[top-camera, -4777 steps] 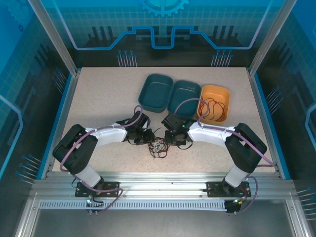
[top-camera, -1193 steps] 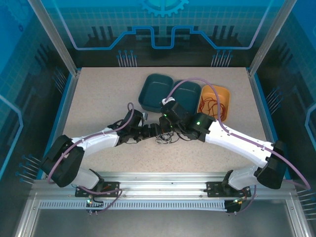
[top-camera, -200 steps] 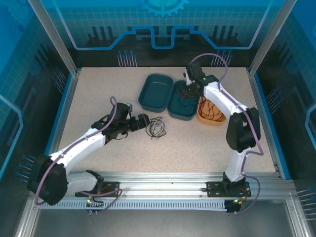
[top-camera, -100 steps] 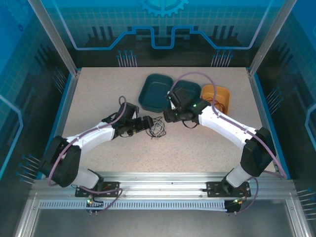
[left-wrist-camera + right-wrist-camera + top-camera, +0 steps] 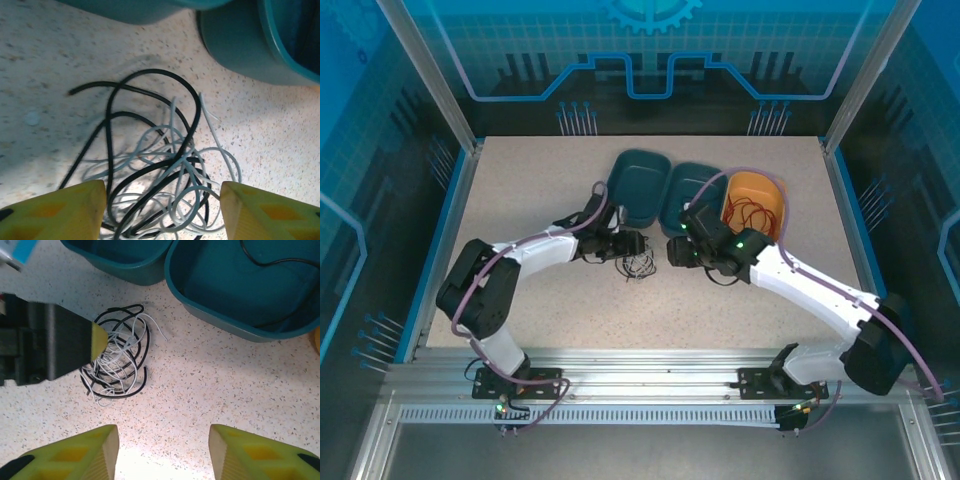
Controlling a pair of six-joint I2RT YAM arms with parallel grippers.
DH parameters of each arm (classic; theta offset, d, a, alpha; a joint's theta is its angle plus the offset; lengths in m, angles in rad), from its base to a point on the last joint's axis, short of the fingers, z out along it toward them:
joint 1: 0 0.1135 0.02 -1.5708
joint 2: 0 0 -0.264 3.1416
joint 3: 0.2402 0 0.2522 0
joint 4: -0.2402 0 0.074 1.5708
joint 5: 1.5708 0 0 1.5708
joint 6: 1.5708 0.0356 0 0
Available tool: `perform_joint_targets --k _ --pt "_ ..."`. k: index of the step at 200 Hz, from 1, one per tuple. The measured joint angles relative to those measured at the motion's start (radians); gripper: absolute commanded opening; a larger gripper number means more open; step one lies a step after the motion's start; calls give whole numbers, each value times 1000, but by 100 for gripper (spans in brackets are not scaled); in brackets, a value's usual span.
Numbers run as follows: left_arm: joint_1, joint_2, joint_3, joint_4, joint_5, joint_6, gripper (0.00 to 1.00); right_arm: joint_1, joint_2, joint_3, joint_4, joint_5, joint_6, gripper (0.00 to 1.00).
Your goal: Untangle the cables
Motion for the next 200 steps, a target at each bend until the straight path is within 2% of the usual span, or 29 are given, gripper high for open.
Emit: perform_joint_targets --k 23,57,77,93,127,163,200 --pt "-36 29 7 -3 5 26 44 -4 -44 -32 10 8 18 54" --pt "-70 56 5 -11 33 32 38 -5 -73 -81 23 11 36 54" --pt "-91 54 -13 -2 70 16 38 -5 -74 -96 24 11 47 53" --pt "-109 43 -51 6 100 -5 38 -5 -76 -109 27 9 56 47" --pt "-130 -33 -138 8 130 -67 40 -3 -76 -151 45 -13 90 44" --pt "-130 -172 -156 -3 89 -106 50 18 -52 -198 81 -59 132 42" --pt "-104 -266 -157 -8 18 -141 54 63 24 -209 110 -79 183 37"
